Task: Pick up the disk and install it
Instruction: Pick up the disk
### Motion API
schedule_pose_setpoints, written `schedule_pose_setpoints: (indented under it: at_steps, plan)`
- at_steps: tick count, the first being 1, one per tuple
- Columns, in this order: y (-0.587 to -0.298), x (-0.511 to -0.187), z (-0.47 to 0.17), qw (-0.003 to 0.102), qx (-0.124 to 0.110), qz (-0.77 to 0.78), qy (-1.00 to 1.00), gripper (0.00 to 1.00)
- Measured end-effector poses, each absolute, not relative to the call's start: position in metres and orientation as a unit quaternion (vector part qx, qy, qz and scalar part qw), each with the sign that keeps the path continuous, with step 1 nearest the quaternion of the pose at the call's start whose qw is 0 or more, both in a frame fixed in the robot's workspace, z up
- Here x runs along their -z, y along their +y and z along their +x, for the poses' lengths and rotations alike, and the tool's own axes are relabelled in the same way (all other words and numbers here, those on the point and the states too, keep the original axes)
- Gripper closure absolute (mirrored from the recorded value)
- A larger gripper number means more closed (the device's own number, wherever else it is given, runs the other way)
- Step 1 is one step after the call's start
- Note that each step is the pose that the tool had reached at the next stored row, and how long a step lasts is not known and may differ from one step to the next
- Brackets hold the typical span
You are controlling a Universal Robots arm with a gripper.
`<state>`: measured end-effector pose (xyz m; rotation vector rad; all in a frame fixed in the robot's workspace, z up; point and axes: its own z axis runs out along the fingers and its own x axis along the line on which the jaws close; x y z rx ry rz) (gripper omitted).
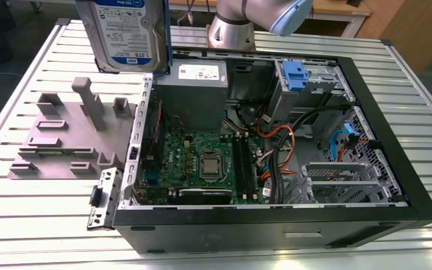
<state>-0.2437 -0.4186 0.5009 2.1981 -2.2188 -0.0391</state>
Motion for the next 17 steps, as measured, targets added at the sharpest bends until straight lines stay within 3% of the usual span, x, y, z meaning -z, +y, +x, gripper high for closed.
schedule_pose_setpoints:
  at_steps: [17]
  plan:
    - [-0.4186,-0.5009,-0.2385,0.009,0.013,0.704,-0.710,0.63]
